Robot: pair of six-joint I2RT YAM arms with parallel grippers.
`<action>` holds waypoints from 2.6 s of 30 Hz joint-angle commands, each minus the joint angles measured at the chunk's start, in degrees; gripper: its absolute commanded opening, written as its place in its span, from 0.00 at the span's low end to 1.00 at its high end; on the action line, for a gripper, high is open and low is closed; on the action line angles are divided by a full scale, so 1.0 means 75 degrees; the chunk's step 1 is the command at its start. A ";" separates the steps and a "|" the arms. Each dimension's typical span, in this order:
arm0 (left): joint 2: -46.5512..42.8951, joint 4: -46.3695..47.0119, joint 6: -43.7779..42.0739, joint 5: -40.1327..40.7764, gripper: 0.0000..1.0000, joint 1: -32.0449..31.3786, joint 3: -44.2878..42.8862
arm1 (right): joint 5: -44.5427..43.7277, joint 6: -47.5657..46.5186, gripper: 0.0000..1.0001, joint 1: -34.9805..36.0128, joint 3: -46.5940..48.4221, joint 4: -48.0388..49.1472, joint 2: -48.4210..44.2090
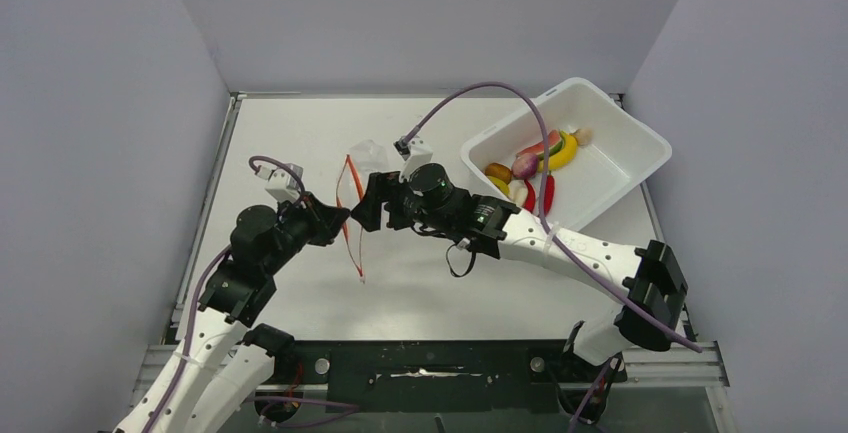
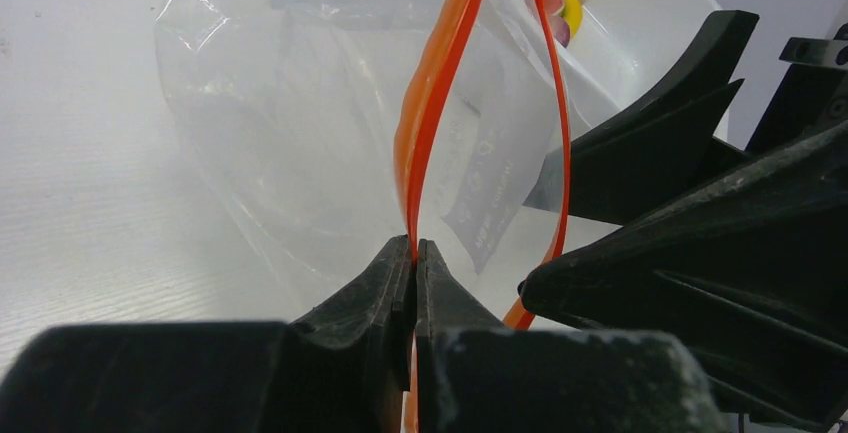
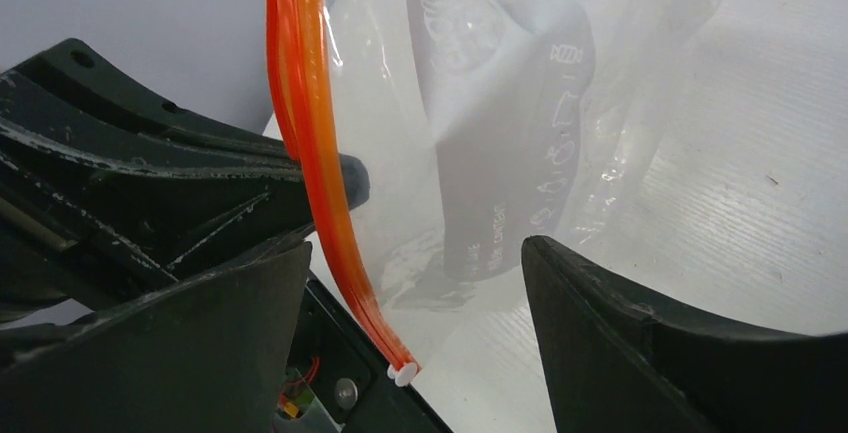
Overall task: Place the food in the zip-top bag and seal the zipper
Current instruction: Open the zipper of the food storage bag, then pick up the fake vegetable from the bin.
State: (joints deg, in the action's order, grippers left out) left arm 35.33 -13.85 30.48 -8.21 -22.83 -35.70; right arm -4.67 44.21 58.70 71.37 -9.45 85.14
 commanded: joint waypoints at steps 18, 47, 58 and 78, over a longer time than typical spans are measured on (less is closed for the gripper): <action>0.0496 0.0122 -0.1029 -0.0885 0.00 -0.0021 -0.0374 | -0.1877 0.0277 0.36 -0.0595 -0.0929 -0.0603 0.0165; 0.0441 0.0811 -0.2224 -0.1644 0.00 -0.0030 0.0629 | -0.0697 -0.3106 0.51 -0.3545 0.0398 -0.2239 -0.1327; 0.0394 0.0791 -0.2245 -0.1719 0.00 -0.0032 0.0635 | -0.1402 -0.2281 0.50 -0.5630 0.0269 -0.2112 -0.0378; 0.0226 0.0848 -0.2271 -0.1803 0.00 -0.0026 0.0681 | -0.2344 0.0439 0.72 -0.6337 0.0405 -0.1125 0.1783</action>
State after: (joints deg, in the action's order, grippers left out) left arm 38.22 -10.50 14.31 -20.21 -22.83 -30.02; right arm -17.74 42.65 11.70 72.16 -22.13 96.84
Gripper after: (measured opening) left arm 0.015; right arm 0.719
